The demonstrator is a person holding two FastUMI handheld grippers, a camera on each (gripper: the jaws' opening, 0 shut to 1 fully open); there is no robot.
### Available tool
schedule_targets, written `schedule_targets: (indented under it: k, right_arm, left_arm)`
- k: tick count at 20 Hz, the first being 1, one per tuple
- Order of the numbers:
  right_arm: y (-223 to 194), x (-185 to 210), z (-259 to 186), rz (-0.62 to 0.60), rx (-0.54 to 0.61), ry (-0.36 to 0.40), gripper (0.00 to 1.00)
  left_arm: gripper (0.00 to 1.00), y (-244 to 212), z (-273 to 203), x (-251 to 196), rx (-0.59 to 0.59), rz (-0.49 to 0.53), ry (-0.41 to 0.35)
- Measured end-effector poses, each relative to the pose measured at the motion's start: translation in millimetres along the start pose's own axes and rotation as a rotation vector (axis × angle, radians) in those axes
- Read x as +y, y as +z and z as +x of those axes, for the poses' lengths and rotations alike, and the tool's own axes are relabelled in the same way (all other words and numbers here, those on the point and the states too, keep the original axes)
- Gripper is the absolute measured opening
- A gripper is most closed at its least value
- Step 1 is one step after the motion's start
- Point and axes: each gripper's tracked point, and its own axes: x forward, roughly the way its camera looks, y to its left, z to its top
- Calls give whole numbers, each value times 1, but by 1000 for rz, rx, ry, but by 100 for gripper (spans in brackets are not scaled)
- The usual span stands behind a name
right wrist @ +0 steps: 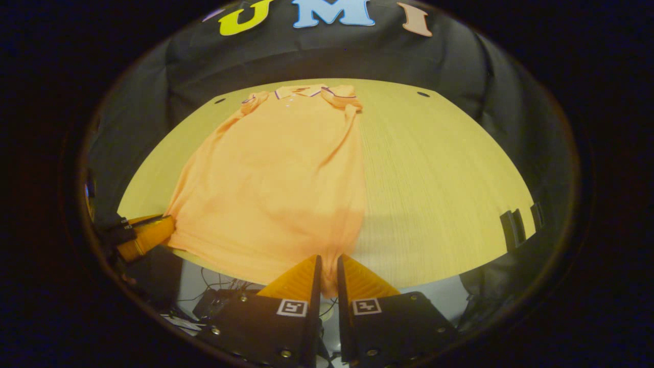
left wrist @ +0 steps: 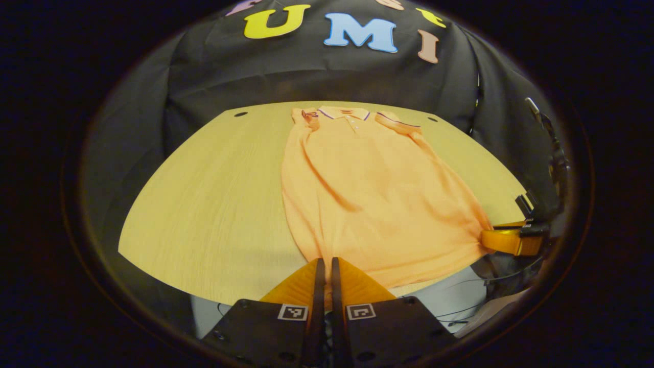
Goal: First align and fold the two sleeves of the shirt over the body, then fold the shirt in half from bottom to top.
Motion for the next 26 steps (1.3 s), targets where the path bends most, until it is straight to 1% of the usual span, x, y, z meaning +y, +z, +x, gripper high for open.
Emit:
schedule_targets:
  k: [1, 5, 8, 13, 14, 17, 22, 26]
  right_arm:
    - [-2, 2, 1, -13, 5, 9, 5]
    - [11, 4, -7, -50, -37, 30, 5]
    - [28, 3, -18, -67, -94, 45, 5]
    - [59, -2, -32, -111, -195, 64, 5]
    - [66, -3, -34, -109, -211, 61, 1]
    - [86, -4, -43, -65, -246, 77, 0]
    - [144, -16, -56, -36, -334, 61, 0]
    - [192, -24, -56, -35, -385, 42, 0]
  left_arm:
    - [6, 1, 0, 0, 7, -5, 3]
    - [6, 5, -3, -2, 11, -1, 23]
    - [6, 21, -11, -4, -31, -13, 41]
    - [6, 68, -23, -10, -121, -47, 56]
    - [7, 78, -24, -13, -134, -51, 50]
    - [6, 112, -26, -16, -181, -30, 51]
    - [6, 159, -13, -26, -223, -41, 23]
    - [6, 206, -4, -31, -265, -49, -2]
